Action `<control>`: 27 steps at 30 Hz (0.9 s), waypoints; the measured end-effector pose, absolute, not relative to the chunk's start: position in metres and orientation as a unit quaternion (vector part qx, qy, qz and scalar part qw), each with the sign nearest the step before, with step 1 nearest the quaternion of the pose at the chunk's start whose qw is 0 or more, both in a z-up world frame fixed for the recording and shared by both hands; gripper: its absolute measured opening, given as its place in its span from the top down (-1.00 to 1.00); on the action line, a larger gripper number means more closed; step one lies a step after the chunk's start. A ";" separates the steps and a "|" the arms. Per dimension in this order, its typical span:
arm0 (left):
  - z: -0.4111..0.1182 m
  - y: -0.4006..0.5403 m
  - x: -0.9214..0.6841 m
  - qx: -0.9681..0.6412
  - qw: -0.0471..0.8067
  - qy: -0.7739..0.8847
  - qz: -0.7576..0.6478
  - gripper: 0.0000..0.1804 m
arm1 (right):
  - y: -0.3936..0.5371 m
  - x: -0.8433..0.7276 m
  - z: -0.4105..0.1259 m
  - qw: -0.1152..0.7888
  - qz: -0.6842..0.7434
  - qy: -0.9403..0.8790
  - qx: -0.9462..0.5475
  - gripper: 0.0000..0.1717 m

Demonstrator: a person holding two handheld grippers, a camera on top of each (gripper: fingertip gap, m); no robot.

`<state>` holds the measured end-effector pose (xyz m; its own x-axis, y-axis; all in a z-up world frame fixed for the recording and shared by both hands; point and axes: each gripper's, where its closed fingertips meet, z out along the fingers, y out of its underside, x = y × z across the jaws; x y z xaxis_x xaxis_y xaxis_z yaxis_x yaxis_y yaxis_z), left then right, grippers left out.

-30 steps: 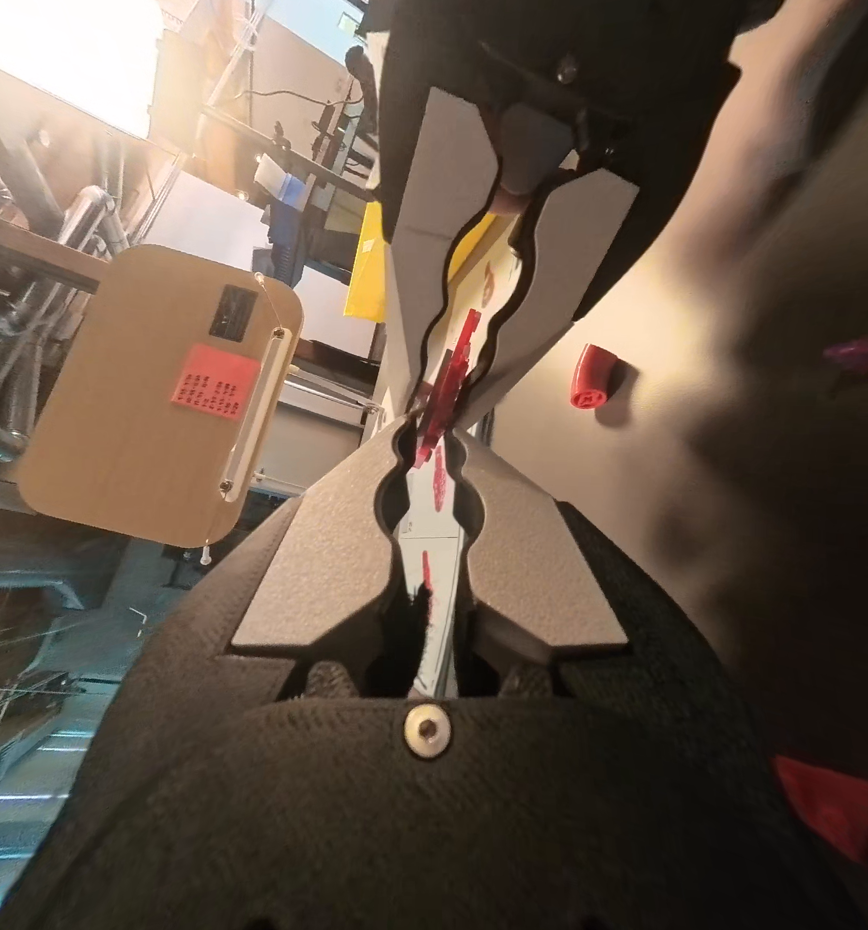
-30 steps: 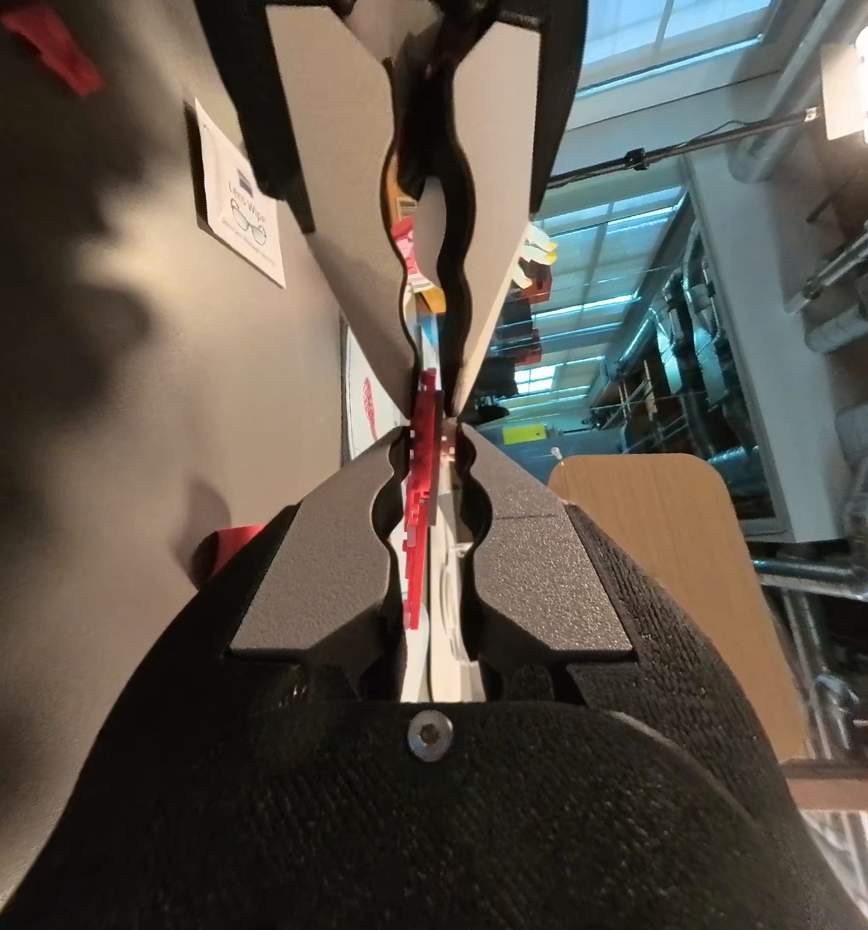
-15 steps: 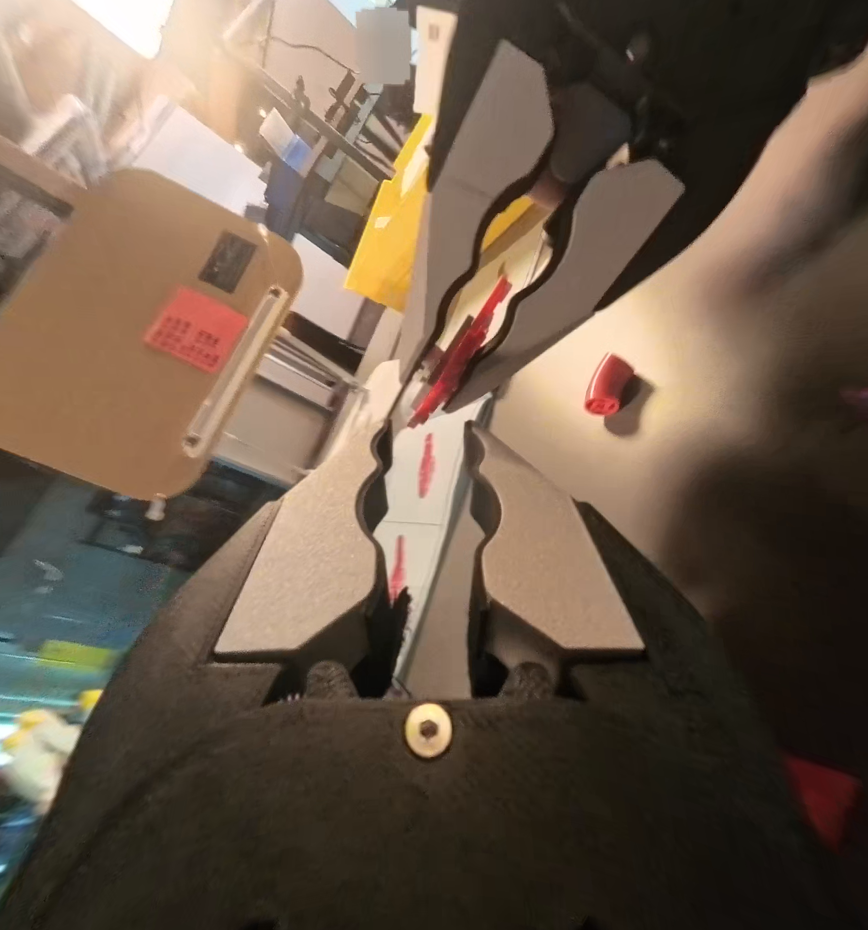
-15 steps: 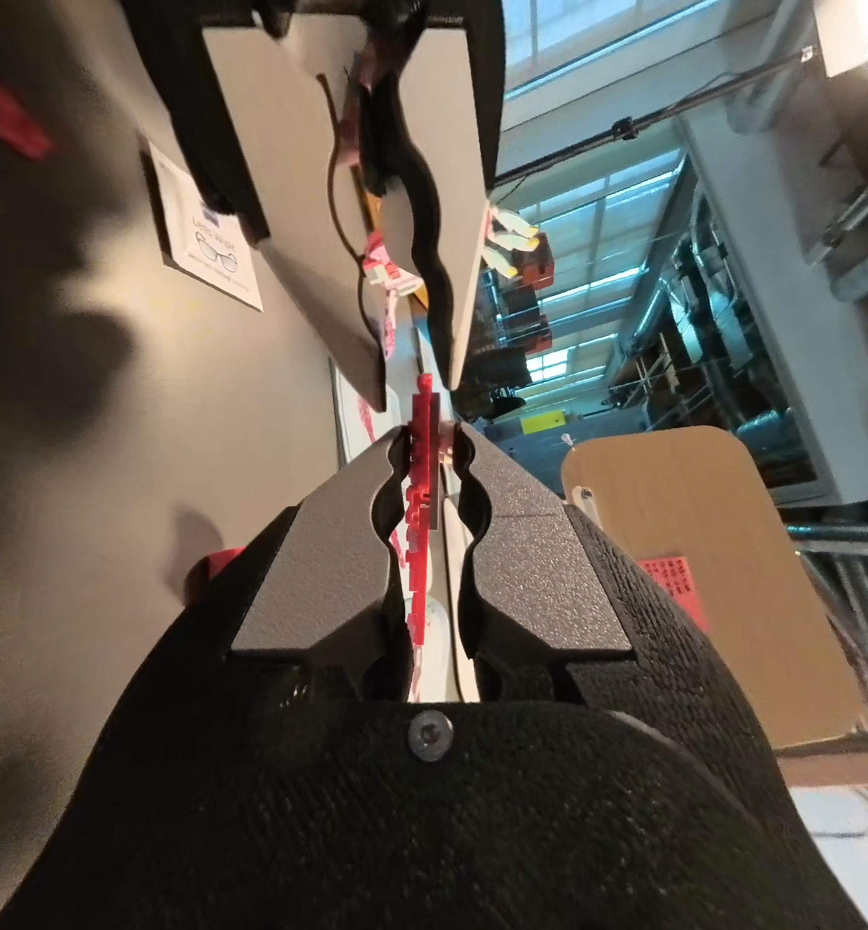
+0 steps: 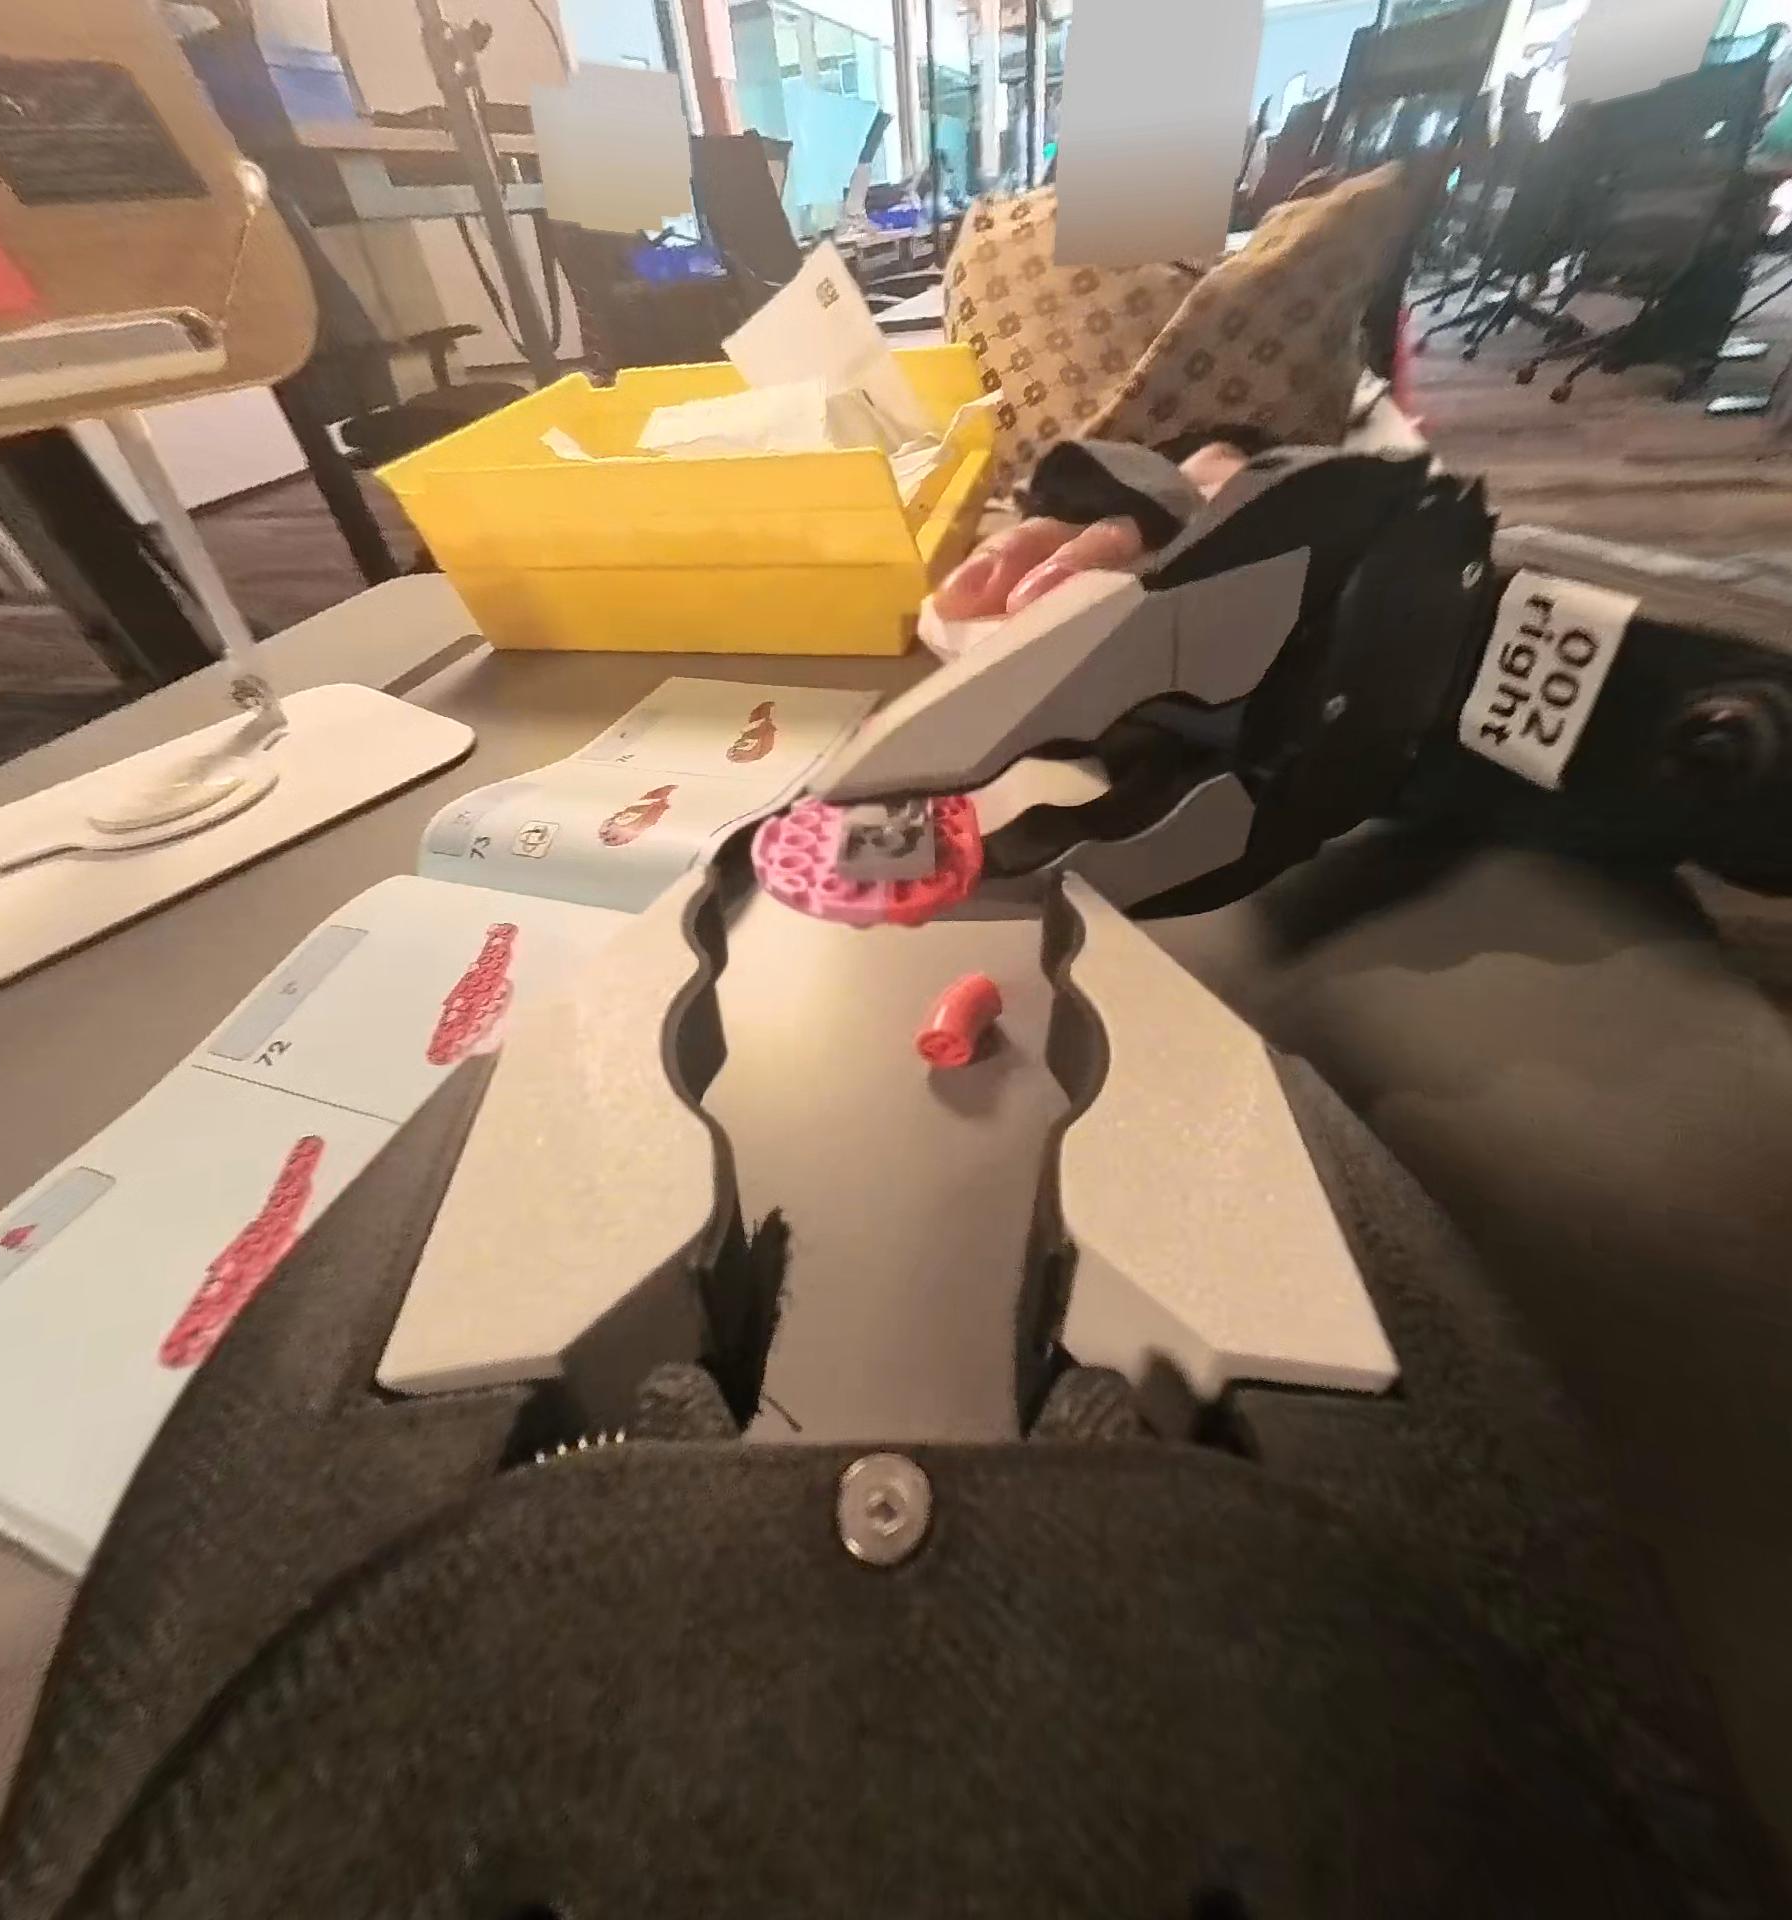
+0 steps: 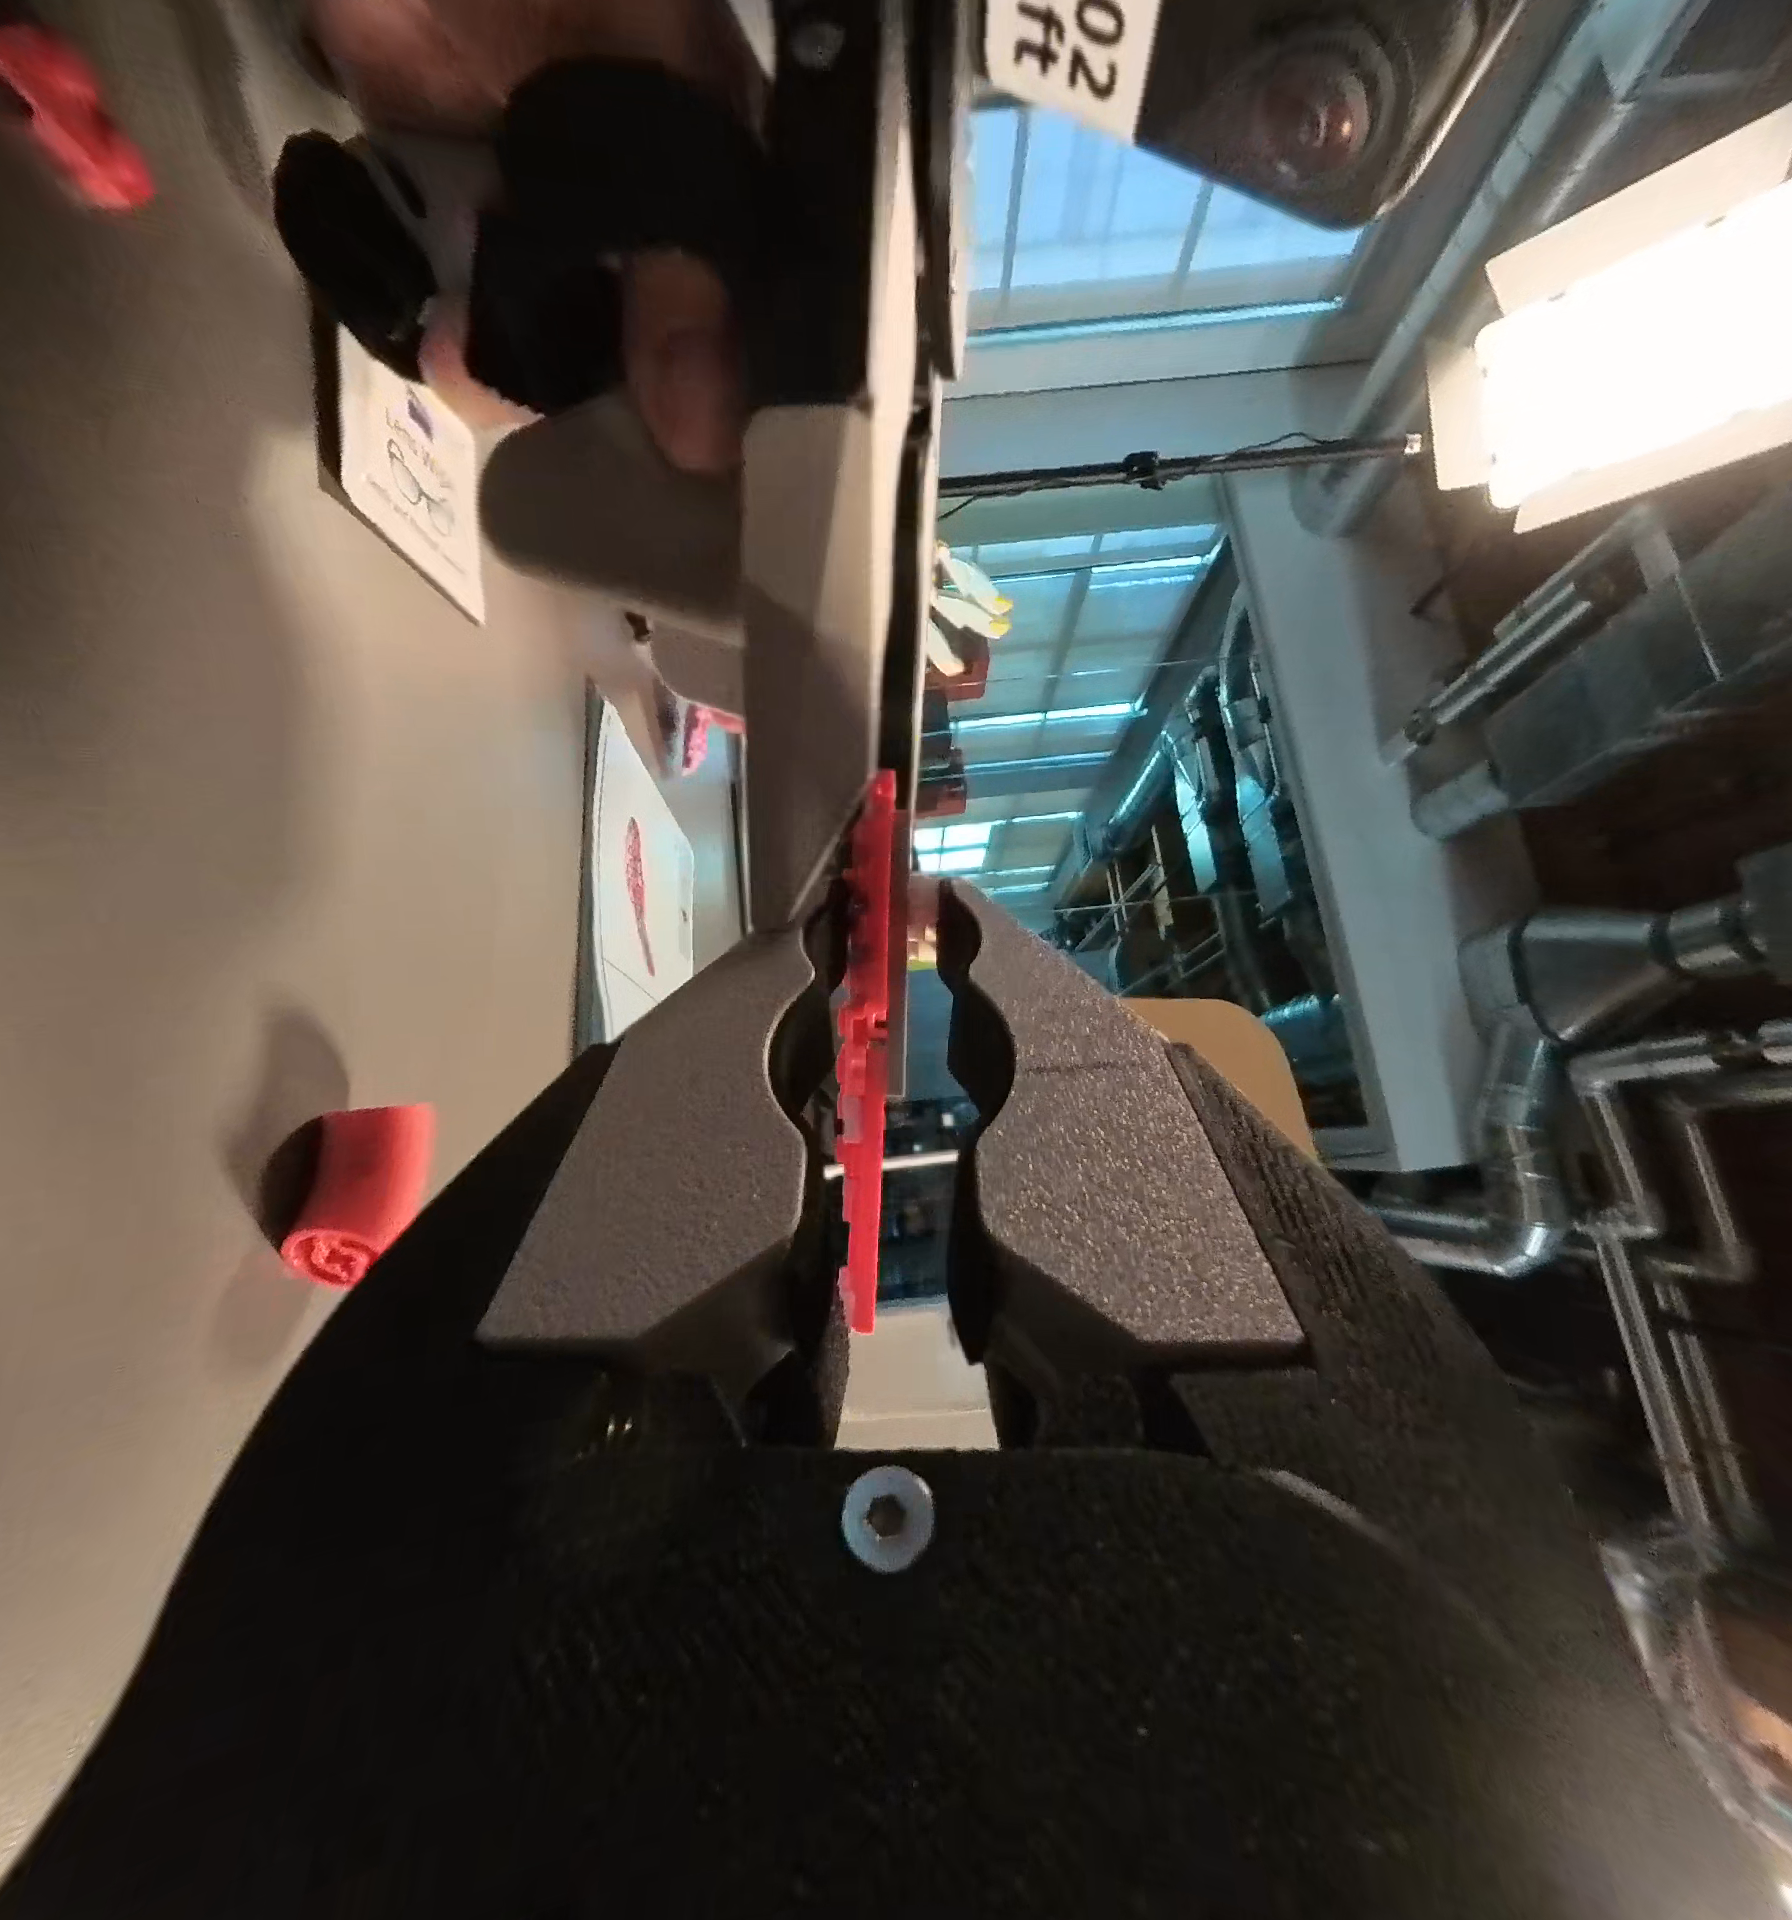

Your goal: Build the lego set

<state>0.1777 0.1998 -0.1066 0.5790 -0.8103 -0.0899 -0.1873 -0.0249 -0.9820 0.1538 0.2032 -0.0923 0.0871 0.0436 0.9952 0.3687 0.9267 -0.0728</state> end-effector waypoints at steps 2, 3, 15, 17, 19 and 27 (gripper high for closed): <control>-0.105 0.196 0.177 -0.663 0.576 0.371 -0.300 0.34 | 0.202 0.153 -0.095 0.717 -0.116 -0.671 -0.149 0.83; -0.104 0.195 0.175 -0.665 0.570 0.367 -0.314 0.34 | 0.202 0.152 -0.096 0.716 -0.115 -0.673 -0.149 0.83; -0.102 0.205 0.150 -0.642 0.627 0.421 -0.132 0.47 | 0.210 0.155 -0.099 0.710 -0.127 -0.675 -0.157 0.84; -0.099 0.209 0.140 -0.567 0.660 0.486 0.078 0.57 | 0.211 0.155 -0.100 0.707 -0.125 -0.677 -0.161 0.83; -0.103 0.207 0.141 -0.462 0.645 0.550 0.263 0.72 | 0.211 0.155 -0.102 0.703 -0.122 -0.681 -0.162 0.83; -0.106 0.205 0.155 -0.370 0.627 0.582 0.362 0.74 | 0.202 0.152 -0.105 0.699 -0.099 -0.691 -0.156 0.84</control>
